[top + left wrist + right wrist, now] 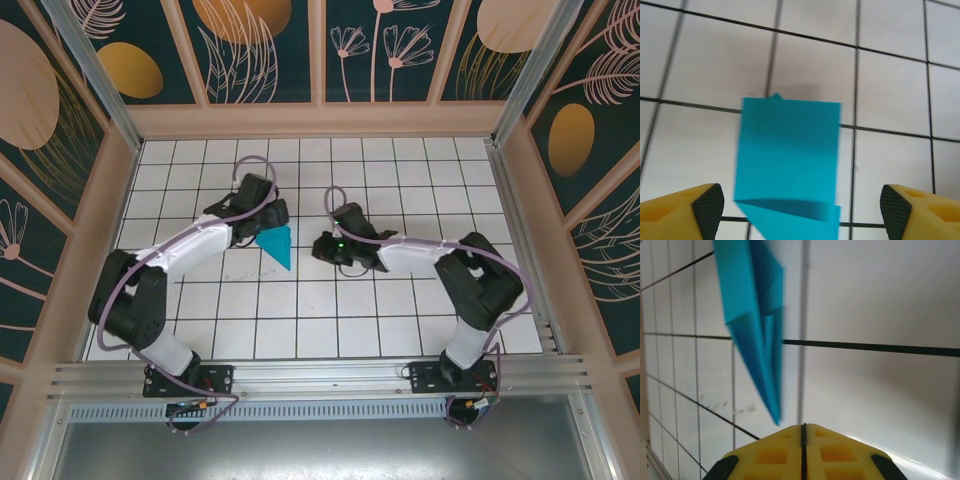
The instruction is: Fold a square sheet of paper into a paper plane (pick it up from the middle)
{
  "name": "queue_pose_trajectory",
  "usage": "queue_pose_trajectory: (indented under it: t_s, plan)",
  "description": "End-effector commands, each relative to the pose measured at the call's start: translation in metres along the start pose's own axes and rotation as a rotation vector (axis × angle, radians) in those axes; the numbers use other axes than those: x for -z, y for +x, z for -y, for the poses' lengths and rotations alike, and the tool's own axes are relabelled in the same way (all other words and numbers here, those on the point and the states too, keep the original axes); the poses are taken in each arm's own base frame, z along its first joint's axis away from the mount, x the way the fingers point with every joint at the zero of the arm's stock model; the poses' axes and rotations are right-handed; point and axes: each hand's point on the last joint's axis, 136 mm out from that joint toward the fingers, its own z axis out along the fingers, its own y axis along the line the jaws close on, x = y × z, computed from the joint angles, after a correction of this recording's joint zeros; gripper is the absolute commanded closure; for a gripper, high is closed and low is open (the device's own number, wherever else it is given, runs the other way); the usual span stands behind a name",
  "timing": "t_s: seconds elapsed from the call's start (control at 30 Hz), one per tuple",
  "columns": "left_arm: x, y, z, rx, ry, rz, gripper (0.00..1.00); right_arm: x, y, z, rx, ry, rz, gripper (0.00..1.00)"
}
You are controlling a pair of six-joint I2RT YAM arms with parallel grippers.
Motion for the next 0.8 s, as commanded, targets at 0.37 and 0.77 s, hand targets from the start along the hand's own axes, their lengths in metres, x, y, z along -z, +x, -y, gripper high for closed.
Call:
queue_pose_trajectory:
  t_s: [0.37,0.77]
  plan:
    - [0.002,0.031,-0.062,0.200,-0.021,-0.020,0.09,-0.072,0.007,-0.050,0.077,-0.058,-0.105,0.95]
    - [0.004,0.038,-0.045,0.195,0.090,-0.043,0.07,-0.079,0.016,-0.002,0.090,0.080,-0.169,0.95]
